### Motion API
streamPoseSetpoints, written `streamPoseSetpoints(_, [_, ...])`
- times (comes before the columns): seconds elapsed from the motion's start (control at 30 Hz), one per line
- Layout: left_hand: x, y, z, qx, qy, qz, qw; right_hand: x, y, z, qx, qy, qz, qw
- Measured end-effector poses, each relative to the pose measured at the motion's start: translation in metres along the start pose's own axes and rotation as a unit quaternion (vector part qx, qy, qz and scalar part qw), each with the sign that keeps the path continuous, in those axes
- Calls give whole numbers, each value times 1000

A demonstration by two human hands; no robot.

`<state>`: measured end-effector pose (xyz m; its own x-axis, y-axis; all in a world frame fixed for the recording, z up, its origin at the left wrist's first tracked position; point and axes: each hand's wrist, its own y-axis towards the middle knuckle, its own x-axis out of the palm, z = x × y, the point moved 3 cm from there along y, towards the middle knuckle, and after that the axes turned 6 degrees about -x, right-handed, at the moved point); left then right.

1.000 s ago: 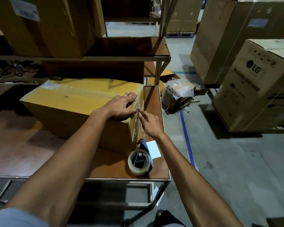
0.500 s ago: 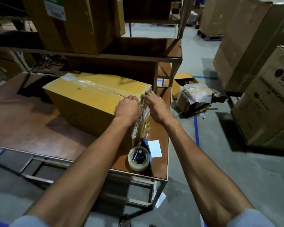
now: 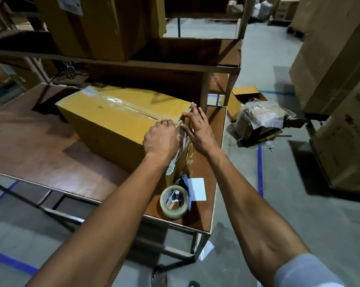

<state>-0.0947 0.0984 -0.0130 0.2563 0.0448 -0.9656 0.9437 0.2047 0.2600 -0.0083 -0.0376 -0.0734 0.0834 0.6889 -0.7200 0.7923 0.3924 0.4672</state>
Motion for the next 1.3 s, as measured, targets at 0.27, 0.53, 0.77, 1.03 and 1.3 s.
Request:
streamPoseSetpoints(0.27, [2,-1,3,13,29,-5,999,8,-9,17,-17,-4,-34,999])
streamPoseSetpoints(0.53, [-6,2,4,6,18,10,1000,-6,-8,12,-32,-5,-56,998])
streamPoseSetpoints(0.77, [-7,5,12,-7,29,6,1000,7,4,10,-28,22,20,999])
streamPoseSetpoints(1.03, [1,2,12,4,32,-23,999,20,-13,33,-71,-52,0,996])
streamPoseSetpoints(1.3, [-5,1,8,15,22,-6,1000,8,-11,30,-64,-51,-14,997])
